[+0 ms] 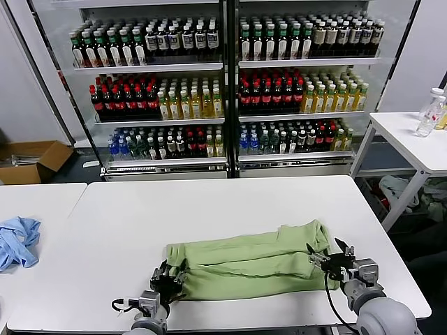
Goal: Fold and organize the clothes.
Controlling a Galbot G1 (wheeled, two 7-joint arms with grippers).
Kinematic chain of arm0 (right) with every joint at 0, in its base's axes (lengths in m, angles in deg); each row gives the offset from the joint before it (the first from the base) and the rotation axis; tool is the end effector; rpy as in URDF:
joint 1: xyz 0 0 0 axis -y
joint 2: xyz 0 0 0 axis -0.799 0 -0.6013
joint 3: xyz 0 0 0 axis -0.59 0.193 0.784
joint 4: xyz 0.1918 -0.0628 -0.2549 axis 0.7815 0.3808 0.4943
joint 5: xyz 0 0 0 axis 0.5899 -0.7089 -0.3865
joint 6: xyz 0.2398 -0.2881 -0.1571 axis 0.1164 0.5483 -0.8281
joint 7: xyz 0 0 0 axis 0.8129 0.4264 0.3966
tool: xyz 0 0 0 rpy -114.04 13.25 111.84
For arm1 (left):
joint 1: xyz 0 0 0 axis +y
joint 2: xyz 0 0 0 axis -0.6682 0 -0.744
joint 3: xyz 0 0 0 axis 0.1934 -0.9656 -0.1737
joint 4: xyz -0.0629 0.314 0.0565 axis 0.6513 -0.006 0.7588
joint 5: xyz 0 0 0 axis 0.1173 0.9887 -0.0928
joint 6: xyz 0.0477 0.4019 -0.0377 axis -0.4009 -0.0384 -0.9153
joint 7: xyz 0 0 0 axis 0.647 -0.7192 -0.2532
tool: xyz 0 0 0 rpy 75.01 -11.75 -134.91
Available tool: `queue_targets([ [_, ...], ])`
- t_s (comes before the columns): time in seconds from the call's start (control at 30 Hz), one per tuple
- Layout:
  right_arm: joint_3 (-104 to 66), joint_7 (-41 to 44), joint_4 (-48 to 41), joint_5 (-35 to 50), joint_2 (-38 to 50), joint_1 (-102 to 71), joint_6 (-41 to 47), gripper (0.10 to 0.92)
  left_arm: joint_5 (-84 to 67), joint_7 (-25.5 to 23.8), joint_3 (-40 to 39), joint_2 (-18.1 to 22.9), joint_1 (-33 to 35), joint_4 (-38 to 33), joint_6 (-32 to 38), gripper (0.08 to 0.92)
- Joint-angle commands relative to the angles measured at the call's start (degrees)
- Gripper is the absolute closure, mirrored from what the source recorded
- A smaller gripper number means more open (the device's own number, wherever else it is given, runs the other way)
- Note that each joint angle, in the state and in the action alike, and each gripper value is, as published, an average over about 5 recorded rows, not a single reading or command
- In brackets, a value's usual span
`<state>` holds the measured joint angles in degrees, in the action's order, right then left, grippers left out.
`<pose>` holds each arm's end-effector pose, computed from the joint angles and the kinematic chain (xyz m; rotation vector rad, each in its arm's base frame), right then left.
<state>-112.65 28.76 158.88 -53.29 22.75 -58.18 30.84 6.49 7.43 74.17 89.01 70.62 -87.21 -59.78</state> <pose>0.2899 -0.0640 -0.2170 0.1226 -2.6741 0.1787 0.2631 -0.0414 -0.3254 -0.1182 -2.6700 -0.1404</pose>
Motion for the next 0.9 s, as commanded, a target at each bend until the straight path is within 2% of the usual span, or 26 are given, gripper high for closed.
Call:
queue_targets([
  [0.03,-0.6,-0.1,1.0,-0.7,0.0,-1.1,-0.2,0.203,-3.7,0.2,1.7,1.9,1.0,1.7,1.4,0.574],
  [0.23,-0.8,-0.4,0.8,0.1,0.5,-0.3,-0.6,0.203,-8.6,-1.7,10.3,-4.3,1.5,-0.9,3.6,0.748],
  [0.37,-0.7,-0.5,0.5,0.6,0.9,0.8,-0.6,0.203,-10.9,-3.6,20.6,-10.6,1.4,-1.1,4.0,0.857],
  [0.47,-0.2,-0.5,0.3,0.8,0.8,1.7,-0.7,0.203,-12.6,-4.8,29.8,-15.5,1.2,-0.5,4.2,0.898],
  [0.6,0.7,-0.4,0.1,0.8,0.5,2.4,-0.8,0.203,-12.2,-5.5,38.8,-20.7,0.8,0.3,4.9,0.899],
  [0.73,1.3,-0.3,0.1,0.7,0.2,2.7,-0.8,0.203,-21.2,-5.2,38.9,-20.7,0.8,-5.9,3.3,0.899],
  [0.8,1.4,-0.3,0.2,0.7,0.2,2.7,-0.8,0.203,-29.7,-5.2,35.2,-18.2,1.0,-11.4,1.8,0.899],
  [0.9,1.1,-0.2,0.6,0.7,0.2,2.2,-0.8,0.203,-39.5,-5.3,25.5,-12.2,0.4,-18.0,0.3,0.899],
])
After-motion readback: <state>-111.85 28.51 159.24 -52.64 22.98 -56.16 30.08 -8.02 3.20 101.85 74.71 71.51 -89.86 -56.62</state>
